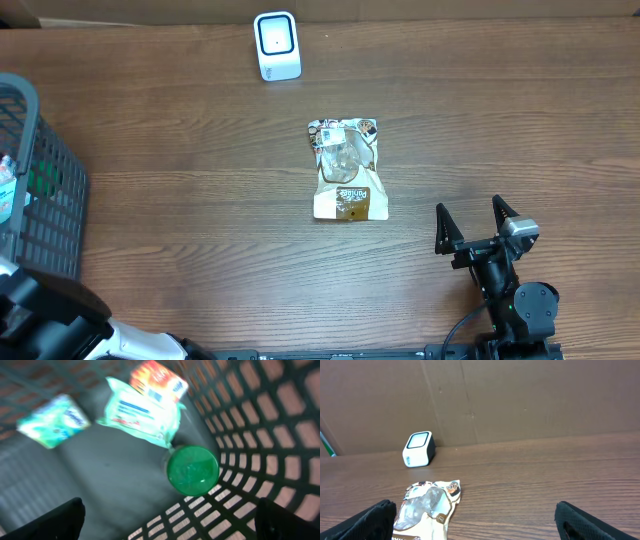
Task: Scan the item barcode
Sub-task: 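Release the bag and move the left gripper back into the basket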
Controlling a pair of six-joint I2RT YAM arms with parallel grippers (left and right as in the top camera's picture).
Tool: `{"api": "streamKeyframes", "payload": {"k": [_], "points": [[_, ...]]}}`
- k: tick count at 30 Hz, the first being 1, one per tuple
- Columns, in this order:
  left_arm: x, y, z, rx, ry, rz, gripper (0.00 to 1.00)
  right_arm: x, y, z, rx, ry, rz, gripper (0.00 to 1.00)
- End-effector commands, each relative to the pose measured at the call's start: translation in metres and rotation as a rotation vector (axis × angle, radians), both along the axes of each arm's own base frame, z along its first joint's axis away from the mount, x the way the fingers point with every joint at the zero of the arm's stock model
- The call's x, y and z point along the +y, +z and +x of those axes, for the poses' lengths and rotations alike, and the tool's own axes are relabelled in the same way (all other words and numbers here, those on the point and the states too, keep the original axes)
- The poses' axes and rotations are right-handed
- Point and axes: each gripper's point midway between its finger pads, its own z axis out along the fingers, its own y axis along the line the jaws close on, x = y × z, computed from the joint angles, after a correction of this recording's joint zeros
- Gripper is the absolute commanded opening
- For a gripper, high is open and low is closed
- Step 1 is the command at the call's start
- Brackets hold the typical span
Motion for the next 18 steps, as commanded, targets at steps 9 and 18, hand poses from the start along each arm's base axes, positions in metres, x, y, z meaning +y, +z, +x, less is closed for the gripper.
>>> {"api": "streamKeyframes", "payload": {"k": [9,18], "points": [[-0.002,-0.066,0.037,-0.003,-0.192,0.097,0.93,0.0,-0.002,0.0,-0.001,0.0,0.003,1.0],[-0.011,-0.089,0.042,0.004,-0.214,0.088,0.92,0.0,-0.002,0.0,-0.001,0.0,0.003,1.0]]}}
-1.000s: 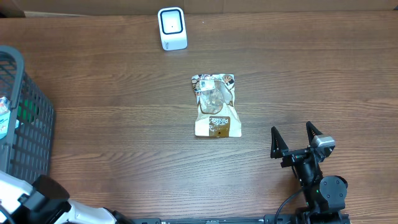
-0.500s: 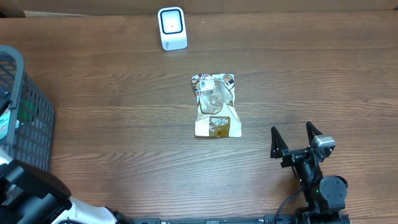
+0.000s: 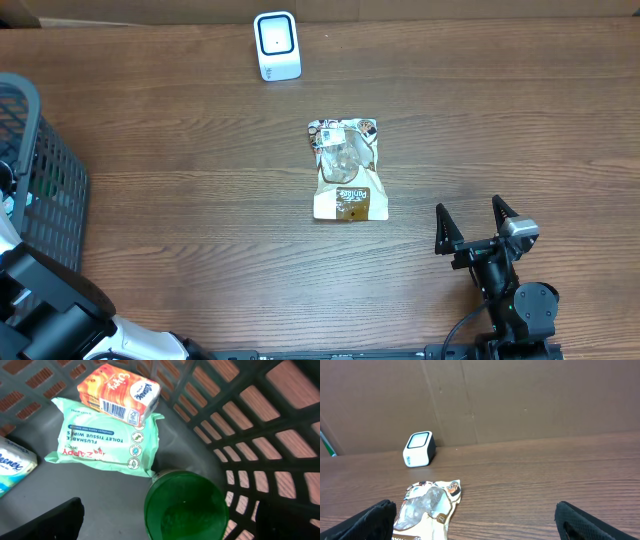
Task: Scan the item barcode
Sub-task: 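Release the bag and move the left gripper back into the basket, then grasp the green-lidded jar with the left gripper and lift it out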
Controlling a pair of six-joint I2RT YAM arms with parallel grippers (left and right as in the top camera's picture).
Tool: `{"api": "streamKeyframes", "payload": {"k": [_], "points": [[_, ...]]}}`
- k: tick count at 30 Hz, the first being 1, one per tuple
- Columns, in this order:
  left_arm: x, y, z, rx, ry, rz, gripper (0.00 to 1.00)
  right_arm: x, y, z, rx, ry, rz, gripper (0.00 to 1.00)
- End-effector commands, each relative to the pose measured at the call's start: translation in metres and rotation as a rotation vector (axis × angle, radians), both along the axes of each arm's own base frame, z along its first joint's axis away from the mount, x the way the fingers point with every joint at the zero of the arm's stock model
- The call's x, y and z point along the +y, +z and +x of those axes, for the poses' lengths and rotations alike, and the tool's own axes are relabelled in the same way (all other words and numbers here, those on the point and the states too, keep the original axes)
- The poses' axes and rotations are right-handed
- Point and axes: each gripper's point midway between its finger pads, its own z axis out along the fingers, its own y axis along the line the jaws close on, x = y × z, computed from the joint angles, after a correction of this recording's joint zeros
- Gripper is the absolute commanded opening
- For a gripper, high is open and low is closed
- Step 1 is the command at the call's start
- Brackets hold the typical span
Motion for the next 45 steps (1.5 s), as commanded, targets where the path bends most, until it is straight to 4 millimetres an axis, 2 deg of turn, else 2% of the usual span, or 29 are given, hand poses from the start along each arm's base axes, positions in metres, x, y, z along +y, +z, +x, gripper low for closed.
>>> {"api": "streamKeyframes", "payload": {"k": [1,6,13,14,17,18,19,21,24,28,31,36,40,41,45], "points": [[-0.01,-0.015,0.0,0.031,-0.034,-0.023,0.92,0.0,-0.002,0.0,-0.001,0.0,0.003,1.0],[-0.01,-0.037,0.001,0.066,-0.034,-0.059,0.92,0.0,-0.002,0.0,-0.001,0.0,0.003,1.0],[-0.011,-0.061,0.001,0.098,-0.035,-0.101,0.83,0.0,-0.002,0.0,-0.001,0.0,0.003,1.0],[-0.011,-0.063,0.001,0.101,-0.035,-0.104,0.8,0.0,-0.002,0.0,-0.001,0.0,0.003,1.0],[-0.012,-0.066,0.0,0.109,-0.035,-0.111,0.61,0.0,-0.002,0.0,-0.001,0.0,0.003,1.0],[-0.013,-0.066,-0.001,0.112,-0.034,-0.114,0.58,0.0,-0.002,0.0,-0.001,0.0,0.003,1.0],[-0.015,-0.067,-0.003,0.122,-0.034,-0.123,0.49,0.0,-0.002,0.0,-0.001,0.0,0.003,1.0],[-0.018,-0.069,-0.007,0.138,-0.032,-0.137,0.41,0.0,-0.002,0.0,-0.001,0.0,0.002,1.0],[-0.02,-0.07,-0.014,0.166,-0.023,-0.146,0.37,0.0,-0.002,0.0,-0.001,0.0,0.003,1.0],[-0.019,-0.064,-0.021,0.199,0.002,-0.149,0.36,0.0,-0.002,0.0,-0.001,0.0,0.003,1.0],[-0.018,-0.046,-0.02,0.195,0.017,-0.155,0.32,0.0,-0.002,0.0,-0.001,0.0,0.003,1.0],[-0.014,0.001,-0.015,0.166,0.064,-0.157,0.29,0.0,-0.002,0.0,-0.001,0.0,0.003,1.0],[-0.014,0.056,-0.014,0.131,0.072,-0.132,0.27,0.0,-0.002,0.0,-0.001,0.0,0.003,1.0],[-0.014,0.063,-0.014,0.125,0.073,-0.127,0.27,0.0,-0.002,0.0,-0.001,0.0,0.002,1.0],[-0.016,0.137,-0.015,0.028,0.082,-0.054,0.27,0.0,-0.002,0.0,-0.001,0.0,0.003,1.0]]}}
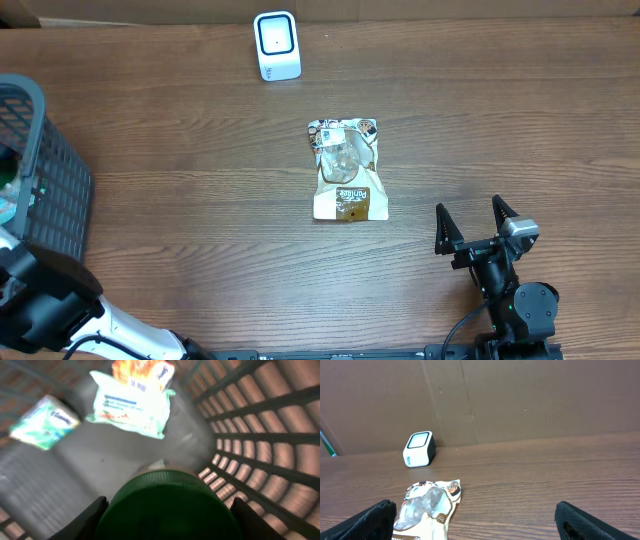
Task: Scan the item barcode
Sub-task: 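Grasp the green-lidded jar with the left gripper and lift it out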
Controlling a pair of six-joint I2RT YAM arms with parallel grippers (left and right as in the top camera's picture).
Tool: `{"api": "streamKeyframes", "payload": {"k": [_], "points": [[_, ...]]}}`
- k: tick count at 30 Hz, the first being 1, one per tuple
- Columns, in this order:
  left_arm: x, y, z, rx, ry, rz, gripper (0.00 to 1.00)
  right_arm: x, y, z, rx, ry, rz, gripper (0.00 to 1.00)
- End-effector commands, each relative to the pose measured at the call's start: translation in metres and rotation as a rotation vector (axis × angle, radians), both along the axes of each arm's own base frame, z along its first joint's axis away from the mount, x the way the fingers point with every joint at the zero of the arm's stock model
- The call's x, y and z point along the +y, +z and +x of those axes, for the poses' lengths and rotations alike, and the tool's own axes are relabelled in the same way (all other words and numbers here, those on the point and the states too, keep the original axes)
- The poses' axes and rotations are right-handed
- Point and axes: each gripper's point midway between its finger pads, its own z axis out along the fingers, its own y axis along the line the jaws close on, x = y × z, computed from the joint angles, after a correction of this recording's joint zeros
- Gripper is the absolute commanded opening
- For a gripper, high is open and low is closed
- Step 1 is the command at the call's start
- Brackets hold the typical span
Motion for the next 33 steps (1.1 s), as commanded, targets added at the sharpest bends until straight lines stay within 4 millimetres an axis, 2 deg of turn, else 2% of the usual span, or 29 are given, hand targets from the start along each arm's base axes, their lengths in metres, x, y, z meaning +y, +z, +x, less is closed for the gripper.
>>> {"api": "streamKeyframes", "payload": {"k": [1,6,8,11,14,20,21,25,29,33], "points": [[-0.003,0.081,0.007,-0.169,0.027,0.104,0.27,0.0,-0.003,0.0,0.0,-0.001,0.003,1.0],[-0.036,0.164,0.01,-0.407,-0.056,0.148,0.27,0.0,-0.003,0.0,0.0,-0.001,0.003,1.0],[-0.065,0.199,0.005,-0.511,-0.121,0.153,0.27,0.0,-0.003,0.0,0.0,-0.001,0.003,1.0],[-0.103,0.222,-0.002,-0.565,-0.193,0.157,0.28,0.0,-0.003,0.0,0.0,-0.001,0.003,1.0],[-0.144,0.228,-0.003,-0.57,-0.286,0.134,0.29,0.0,-0.003,0.0,0.0,-0.001,0.003,1.0],[-0.235,0.204,0.02,-0.484,-0.575,0.017,0.29,0.0,-0.003,0.0,0.0,-0.001,0.003,1.0],[-0.259,0.195,0.027,-0.456,-0.645,-0.013,0.29,0.0,-0.003,0.0,0.0,-0.001,0.003,1.0],[-0.305,0.163,0.037,-0.343,-0.772,-0.055,0.29,0.0,-0.003,0.0,0.0,-0.001,0.003,1.0],[-0.376,0.101,0.038,-0.153,-0.957,-0.138,0.25,0.0,-0.003,0.0,0.0,-0.001,0.003,1.0],[-0.419,0.046,0.04,-0.044,-1.034,-0.153,0.25,0.0,-0.003,0.0,0.0,-0.001,0.003,1.0]]}}
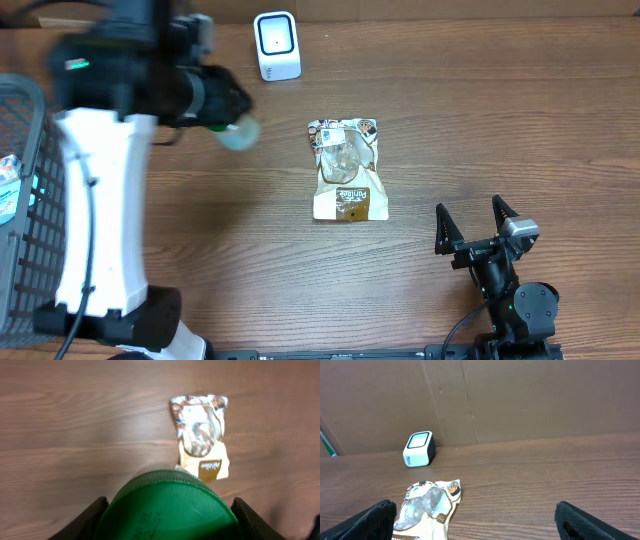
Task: Scan the item barcode
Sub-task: 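Grasp the green-lidded jar with the left gripper and lift it out, then set the green-lidded jar down left of the bean bag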
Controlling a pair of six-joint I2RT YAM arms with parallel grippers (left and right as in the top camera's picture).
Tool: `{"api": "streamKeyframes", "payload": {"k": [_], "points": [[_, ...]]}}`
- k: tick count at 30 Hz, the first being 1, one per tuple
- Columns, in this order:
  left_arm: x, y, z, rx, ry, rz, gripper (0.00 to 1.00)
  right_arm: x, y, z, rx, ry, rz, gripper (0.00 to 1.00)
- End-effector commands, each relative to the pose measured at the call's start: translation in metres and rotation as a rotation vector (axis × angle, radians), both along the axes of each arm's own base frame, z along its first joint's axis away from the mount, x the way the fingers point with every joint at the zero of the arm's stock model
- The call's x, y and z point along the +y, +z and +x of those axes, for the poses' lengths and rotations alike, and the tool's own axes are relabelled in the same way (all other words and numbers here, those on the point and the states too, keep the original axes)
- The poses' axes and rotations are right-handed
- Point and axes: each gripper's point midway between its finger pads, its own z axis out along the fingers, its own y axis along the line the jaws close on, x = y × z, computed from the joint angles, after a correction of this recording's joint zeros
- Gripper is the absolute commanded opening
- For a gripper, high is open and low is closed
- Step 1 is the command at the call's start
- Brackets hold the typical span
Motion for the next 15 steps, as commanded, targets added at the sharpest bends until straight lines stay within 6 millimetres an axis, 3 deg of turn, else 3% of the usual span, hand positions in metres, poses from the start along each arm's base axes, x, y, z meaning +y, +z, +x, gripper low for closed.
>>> {"api": "streamKeyframes", "payload": {"k": [1,8,15], "points": [[-0.03,-0.051,-0.003,0.086,-0.043,0.061,0.25,0.0,-0.002,0.0,-0.001,-0.001,0.002,1.0],[-0.064,-0.139,0.003,0.129,-0.046,0.05,0.26,0.0,-0.002,0.0,-0.001,-0.001,0.002,1.0],[-0.07,-0.196,0.004,0.118,-0.031,0.053,0.27,0.0,-0.002,0.0,-0.001,-0.001,0.002,1.0]]}}
